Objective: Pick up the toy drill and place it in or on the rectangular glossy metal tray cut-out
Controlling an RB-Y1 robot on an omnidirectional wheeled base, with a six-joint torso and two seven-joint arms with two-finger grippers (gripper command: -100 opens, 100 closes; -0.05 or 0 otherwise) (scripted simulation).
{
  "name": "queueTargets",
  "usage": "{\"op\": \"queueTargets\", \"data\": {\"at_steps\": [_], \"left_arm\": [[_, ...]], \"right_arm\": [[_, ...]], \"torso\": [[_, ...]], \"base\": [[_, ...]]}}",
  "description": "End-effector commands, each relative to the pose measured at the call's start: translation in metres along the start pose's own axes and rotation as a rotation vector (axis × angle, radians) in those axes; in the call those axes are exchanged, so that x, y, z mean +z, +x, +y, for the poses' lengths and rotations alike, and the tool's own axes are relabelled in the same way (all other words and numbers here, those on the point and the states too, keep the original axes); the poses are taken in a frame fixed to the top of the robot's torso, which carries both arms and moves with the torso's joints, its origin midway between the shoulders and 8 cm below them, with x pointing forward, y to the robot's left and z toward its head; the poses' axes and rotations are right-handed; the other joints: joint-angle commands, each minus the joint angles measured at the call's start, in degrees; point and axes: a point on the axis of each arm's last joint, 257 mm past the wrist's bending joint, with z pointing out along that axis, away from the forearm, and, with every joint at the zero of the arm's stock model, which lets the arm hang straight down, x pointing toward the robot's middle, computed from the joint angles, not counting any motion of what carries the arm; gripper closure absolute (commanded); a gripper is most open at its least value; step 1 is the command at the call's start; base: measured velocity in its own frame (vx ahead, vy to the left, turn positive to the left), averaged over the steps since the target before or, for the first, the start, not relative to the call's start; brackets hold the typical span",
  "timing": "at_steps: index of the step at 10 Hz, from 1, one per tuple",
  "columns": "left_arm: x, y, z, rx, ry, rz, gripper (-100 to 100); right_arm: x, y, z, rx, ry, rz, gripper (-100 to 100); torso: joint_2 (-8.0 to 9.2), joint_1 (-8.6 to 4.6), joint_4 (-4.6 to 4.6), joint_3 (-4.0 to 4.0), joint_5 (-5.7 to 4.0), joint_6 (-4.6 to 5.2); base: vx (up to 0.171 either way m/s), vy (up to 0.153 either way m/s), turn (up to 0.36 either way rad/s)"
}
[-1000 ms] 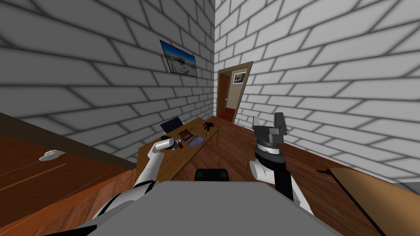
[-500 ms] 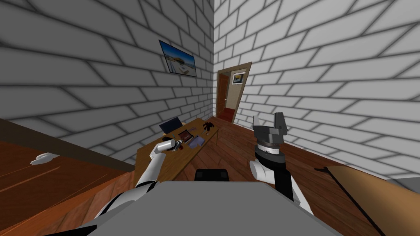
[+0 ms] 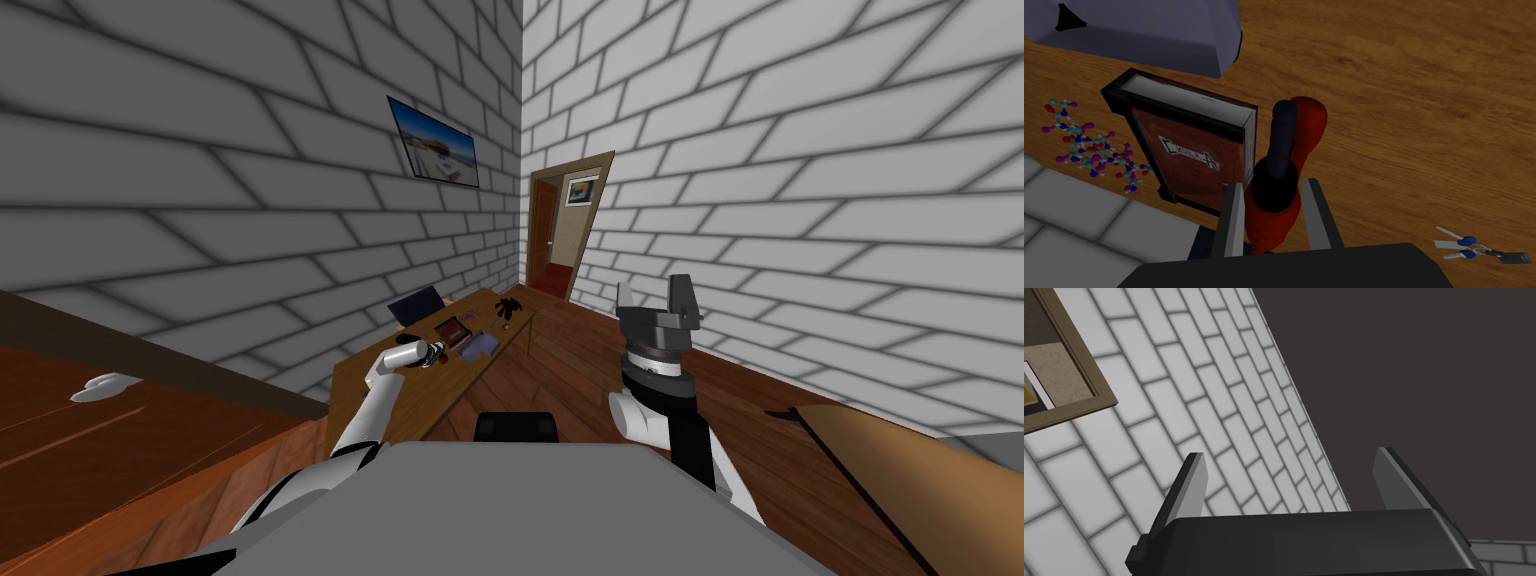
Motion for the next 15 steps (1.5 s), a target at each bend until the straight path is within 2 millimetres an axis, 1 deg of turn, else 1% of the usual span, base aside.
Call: {"op": "queueTargets", "data": {"at_steps": [1,2,4,5,6,7,9,11,13,15], "left_arm": [[0.0,0.0,0.0,0.0,0.0,0.0,0],[-0.007,-0.005,-0.002,0.004,0.001,0.003,100],[-0.013,-0.009,-0.003,0.008,0.002,0.006,100],[-0.01,-0.008,-0.003,0.006,0.003,0.003,100],[-0.011,-0.008,-0.003,0.007,0.001,0.005,0],[-0.024,-0.041,-0.011,-0.031,0.026,-0.033,100],[-0.038,-0.069,-0.015,-0.067,0.046,-0.064,100],[-0.057,-0.103,-0.021,-0.111,0.072,-0.101,100],[-0.08,-0.139,-0.028,-0.158,0.105,-0.138,100],[-0.108,-0.175,-0.034,-0.203,0.142,-0.18,100]], "right_arm": [[0.0,0.0,0.0,0.0,0.0,0.0,0],[0.0,0.0,0.0,0.0,0.0,0.0,0],[0.0,0.0,0.0,0.0,0.0,0.0,0],[0.0,0.0,0.0,0.0,0.0,0.0,0],[0.0,0.0,0.0,0.0,0.0,0.0,0],[0.0,0.0,0.0,0.0,0.0,0.0,0],[0.0,0.0,0.0,0.0,0.0,0.0,0],[0.0,0.0,0.0,0.0,0.0,0.0,0],[0.0,0.0,0.0,0.0,0.0,0.0,0],[0.0,0.0,0.0,0.0,0.0,0.0,0]], "torso": [[0.0,0.0,0.0,0.0,0.0,0.0],[0.01,0.0,0.01,0.01,0.0,0.0],[0.1,-0.13,0.03,0.07,-0.05,-0.03],[0.12,-0.16,0.04,0.08,-0.06,-0.02],[0.09,-0.11,0.03,0.06,-0.04,-0.01],[0.06,-0.06,0.03,0.05,-0.04,-0.01],[0.43,-0.53,0.15,0.27,-0.15,0.0],[0.6,-0.55,0.22,0.4,-0.19,-0.06],[0.64,-0.56,0.25,0.43,-0.18,-0.07],[0.75,-0.61,0.31,0.52,-0.21,-0.1]], "base": [[0.0,0.0,0.0],[-0.012,-0.026,0.062],[-0.018,-0.034,0.045],[-0.008,-0.014,0.008],[0.0,0.0,0.0],[-0.062,-0.081,-0.072],[-0.121,-0.126,-0.04],[-0.109,-0.118,-0.029],[-0.131,-0.125,-0.036],[-0.116,-0.13,-0.025]]}}
